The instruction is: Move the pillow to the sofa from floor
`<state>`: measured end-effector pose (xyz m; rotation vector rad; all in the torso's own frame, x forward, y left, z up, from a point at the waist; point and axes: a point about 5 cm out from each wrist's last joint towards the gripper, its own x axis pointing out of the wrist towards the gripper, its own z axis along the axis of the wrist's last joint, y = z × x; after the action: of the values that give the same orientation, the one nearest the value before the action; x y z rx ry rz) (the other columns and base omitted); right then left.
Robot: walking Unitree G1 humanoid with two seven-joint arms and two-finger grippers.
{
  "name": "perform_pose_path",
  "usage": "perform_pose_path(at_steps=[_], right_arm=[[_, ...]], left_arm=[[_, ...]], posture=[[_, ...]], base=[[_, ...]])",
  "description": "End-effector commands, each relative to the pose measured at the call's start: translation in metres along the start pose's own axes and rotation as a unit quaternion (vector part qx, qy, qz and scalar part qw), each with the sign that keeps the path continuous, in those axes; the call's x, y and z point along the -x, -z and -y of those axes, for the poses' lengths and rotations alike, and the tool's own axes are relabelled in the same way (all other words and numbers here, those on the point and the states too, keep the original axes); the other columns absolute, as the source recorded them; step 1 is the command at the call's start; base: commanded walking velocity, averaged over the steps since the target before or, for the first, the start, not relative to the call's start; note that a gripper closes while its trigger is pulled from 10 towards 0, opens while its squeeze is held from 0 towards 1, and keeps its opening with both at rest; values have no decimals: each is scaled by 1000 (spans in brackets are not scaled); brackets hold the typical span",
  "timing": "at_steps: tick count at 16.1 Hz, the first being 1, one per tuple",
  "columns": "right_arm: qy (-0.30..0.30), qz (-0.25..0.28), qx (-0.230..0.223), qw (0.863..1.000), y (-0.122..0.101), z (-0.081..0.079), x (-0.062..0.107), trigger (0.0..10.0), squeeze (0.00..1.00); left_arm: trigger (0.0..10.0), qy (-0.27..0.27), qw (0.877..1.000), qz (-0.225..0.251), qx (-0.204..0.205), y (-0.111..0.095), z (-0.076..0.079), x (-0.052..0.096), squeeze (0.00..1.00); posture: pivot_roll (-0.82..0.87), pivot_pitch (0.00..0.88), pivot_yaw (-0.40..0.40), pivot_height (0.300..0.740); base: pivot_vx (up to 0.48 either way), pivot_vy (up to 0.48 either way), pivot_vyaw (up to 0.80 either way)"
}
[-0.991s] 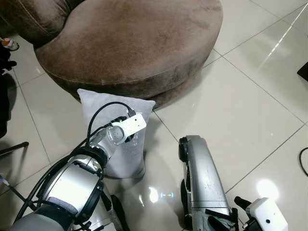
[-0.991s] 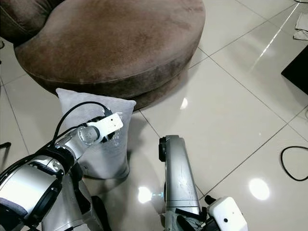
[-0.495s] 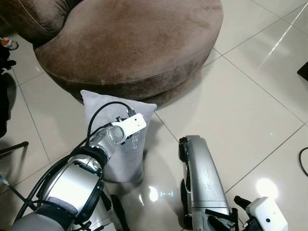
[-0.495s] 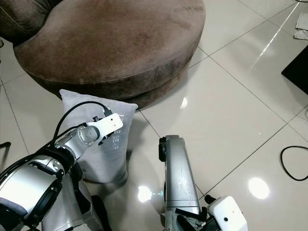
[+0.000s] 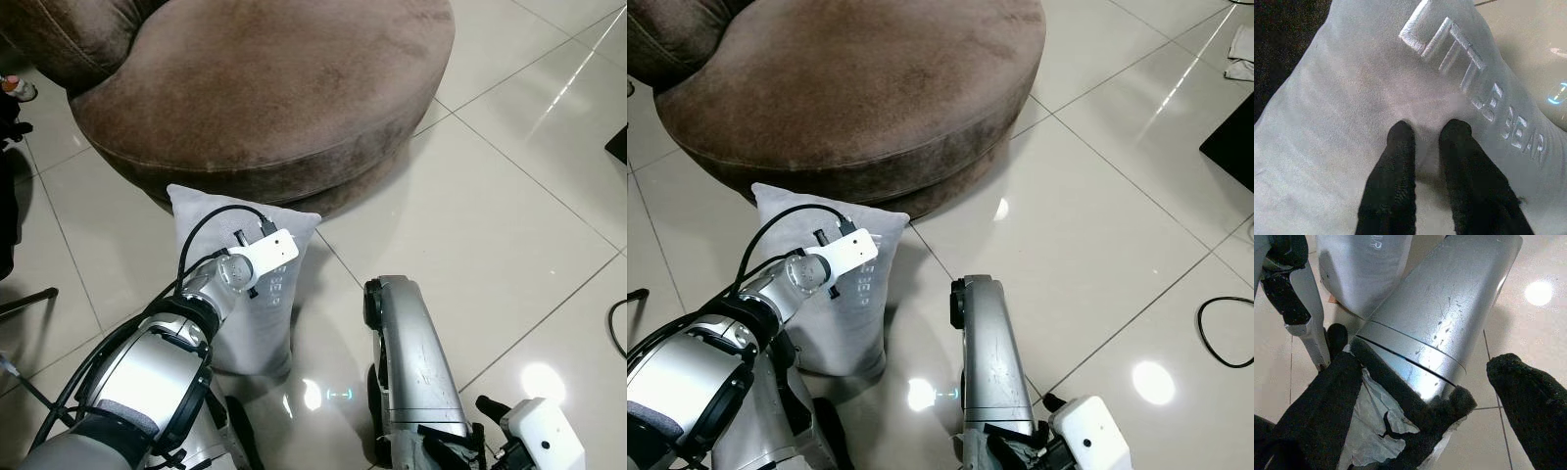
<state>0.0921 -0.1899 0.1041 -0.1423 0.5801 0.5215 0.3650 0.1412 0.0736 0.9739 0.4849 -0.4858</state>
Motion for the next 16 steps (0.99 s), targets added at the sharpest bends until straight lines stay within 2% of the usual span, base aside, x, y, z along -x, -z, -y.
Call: perform_pose_path(at_steps=[1, 8, 11, 14, 16], right_arm=[[4, -20, -8, 1000, 8, 1, 1, 10000, 0], [1, -12, -6, 1000, -3, -4, 3, 10000, 0], [1, -12, -6, 1000, -3, -4, 2, 10000, 0], [3, -16, -8, 1000, 0, -1, -1, 10000, 0], [2, -19, -9, 1000, 5, 1, -6, 10000, 0]], left_arm=[[0, 12, 1000, -9, 11, 6, 6, 0, 0], [0, 19, 1000, -2, 20, 3, 6, 0, 0], [0, 12, 1000, -2, 25, 3, 5, 0, 0], [0, 26, 999, -2, 36, 3, 7, 0, 0], [0, -25, 999, 0, 44, 3, 1, 0, 0]], posture=[[-508, 297, 51, 438], [-509, 297, 50, 438], [-509, 294, 50, 438], [-508, 293, 47, 438], [-501, 277, 56, 438]], base=[[0, 0, 0], [0, 0, 0], [0, 0, 0], [0, 0, 0], [0, 0, 0]])
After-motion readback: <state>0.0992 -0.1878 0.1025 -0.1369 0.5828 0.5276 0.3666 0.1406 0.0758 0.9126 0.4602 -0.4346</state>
